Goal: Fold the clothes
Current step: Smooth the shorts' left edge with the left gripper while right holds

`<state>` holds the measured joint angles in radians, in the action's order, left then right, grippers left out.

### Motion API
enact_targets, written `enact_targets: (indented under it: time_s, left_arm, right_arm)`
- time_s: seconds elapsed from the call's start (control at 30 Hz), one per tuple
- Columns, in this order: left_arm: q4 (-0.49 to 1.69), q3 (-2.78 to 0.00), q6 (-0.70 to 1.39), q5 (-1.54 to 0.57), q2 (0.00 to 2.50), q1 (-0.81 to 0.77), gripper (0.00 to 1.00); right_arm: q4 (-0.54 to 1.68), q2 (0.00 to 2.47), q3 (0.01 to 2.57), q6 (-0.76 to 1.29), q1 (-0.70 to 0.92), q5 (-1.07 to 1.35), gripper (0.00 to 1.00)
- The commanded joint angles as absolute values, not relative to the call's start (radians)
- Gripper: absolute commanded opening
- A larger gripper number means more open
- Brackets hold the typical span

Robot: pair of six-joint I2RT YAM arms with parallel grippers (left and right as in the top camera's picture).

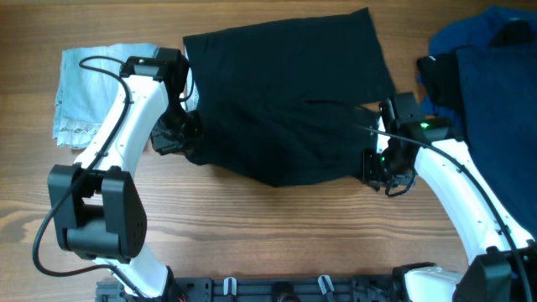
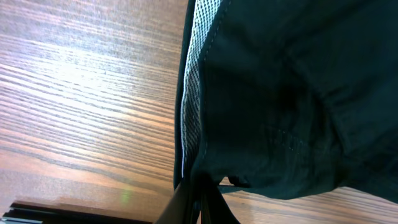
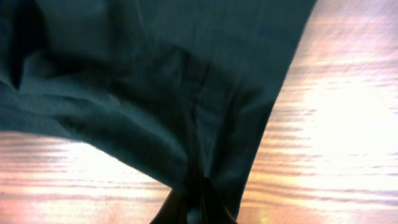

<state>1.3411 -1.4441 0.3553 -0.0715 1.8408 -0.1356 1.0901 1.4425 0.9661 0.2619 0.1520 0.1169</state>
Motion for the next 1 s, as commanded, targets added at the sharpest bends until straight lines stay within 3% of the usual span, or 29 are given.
enact_targets:
  time_s: [0.0,0.1,0.13,0.2,0.27,0.3,0.47,0.53,0.63,0.97]
  left_arm:
    - [1.34,-1.412,0.375,-0.061,1.844,-0.133,0.04]
    - [1.343,-1.41,0.375,-0.062,1.844,-0.133,0.06]
    - [1.348,-1.41,0.375,-0.062,1.844,-0.133,0.16]
    - [1.367,-1.41,0.375,-0.062,1.844,-0.133,0.47]
    - [1.399,-1.413,0.375,-0.061,1.844,-0.133,0.7]
    - [1.412,-1.423,0.375,-0.061,1.844,-0.133,0.71]
    - [1.421,-1.564,0.375,-0.061,1.821,-0.133,0.72]
    - [1.368,-1.596,0.374,-0.056,1.812,-0.133,0.7]
    - [1.248,-1.582,0.373,-0.028,1.824,-0.133,0.52]
    - [1.067,-1.411,0.344,-0.041,1.901,-0.088,0.53]
  right_arm:
    - [1.079,1.436,0.892,0.316,0.153,0.204,0.04]
    - [1.076,1.436,0.883,0.324,0.153,0.212,0.05]
    - [1.083,1.436,0.883,0.332,0.153,0.212,0.06]
    - [1.097,1.436,0.885,0.341,0.153,0.227,0.36]
    - [1.129,1.436,0.904,0.341,0.153,0.264,0.48]
    - [1.147,1.436,0.922,0.341,0.153,0.264,0.51]
    - [1.221,1.436,1.11,0.313,0.153,0.259,0.64]
    - [1.226,1.436,1.185,0.312,0.153,0.227,0.65]
    - [1.169,1.436,1.22,0.295,0.153,0.144,0.65]
    - [1.036,1.492,1.219,0.287,0.141,0.019,0.64]
